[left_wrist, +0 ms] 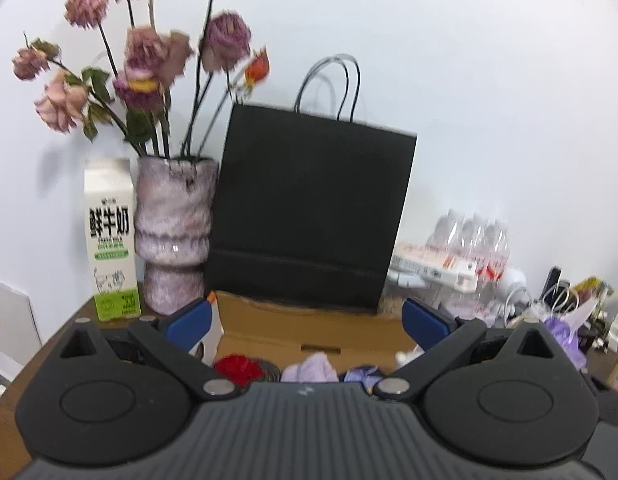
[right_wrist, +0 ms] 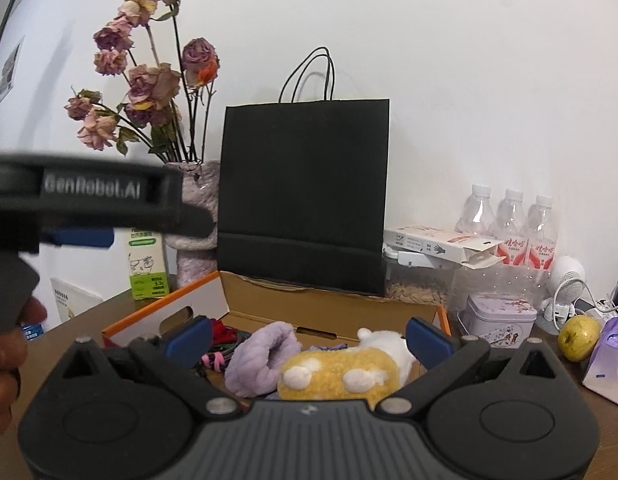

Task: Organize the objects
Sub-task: 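Open both grippers to drop the rose and plush sheep into the box, then withdraw both tools from the box toward the white cloth and bottle cap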

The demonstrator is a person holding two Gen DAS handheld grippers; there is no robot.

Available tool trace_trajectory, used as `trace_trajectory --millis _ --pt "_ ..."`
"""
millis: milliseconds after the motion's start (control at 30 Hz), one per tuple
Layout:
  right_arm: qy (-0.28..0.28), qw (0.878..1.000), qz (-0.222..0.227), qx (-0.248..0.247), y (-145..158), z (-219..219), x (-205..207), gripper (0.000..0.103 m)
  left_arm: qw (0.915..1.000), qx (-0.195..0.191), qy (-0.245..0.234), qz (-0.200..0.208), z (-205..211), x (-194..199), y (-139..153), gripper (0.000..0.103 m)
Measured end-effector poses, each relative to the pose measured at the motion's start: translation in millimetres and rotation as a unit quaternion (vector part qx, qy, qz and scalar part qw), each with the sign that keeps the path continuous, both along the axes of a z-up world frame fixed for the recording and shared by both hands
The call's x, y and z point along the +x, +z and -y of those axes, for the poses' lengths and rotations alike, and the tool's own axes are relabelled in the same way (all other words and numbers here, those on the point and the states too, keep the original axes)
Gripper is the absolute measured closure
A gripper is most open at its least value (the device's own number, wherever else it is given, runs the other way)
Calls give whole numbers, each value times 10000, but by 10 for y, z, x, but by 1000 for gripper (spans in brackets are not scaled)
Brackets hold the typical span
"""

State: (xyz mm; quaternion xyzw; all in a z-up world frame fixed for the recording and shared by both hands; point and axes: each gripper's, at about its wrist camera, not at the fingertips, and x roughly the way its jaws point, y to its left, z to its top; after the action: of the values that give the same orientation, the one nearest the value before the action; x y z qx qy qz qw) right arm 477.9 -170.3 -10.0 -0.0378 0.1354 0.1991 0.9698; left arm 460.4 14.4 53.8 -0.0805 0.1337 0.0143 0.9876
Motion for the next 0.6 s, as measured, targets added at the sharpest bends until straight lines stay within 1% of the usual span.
trace_trajectory --millis 100,333,600 --pt "-12 10000 38 8 42 47 -91 0 10000 -16 22 19 -18 -42 63 0" --pt "-16 9999 81 74 150 122 -267 0 10000 79 35 4 23 -188 253 0" --pt "53 9998 110 168 264 189 -594 0 9997 222 13 -106 62 -559 350 0"
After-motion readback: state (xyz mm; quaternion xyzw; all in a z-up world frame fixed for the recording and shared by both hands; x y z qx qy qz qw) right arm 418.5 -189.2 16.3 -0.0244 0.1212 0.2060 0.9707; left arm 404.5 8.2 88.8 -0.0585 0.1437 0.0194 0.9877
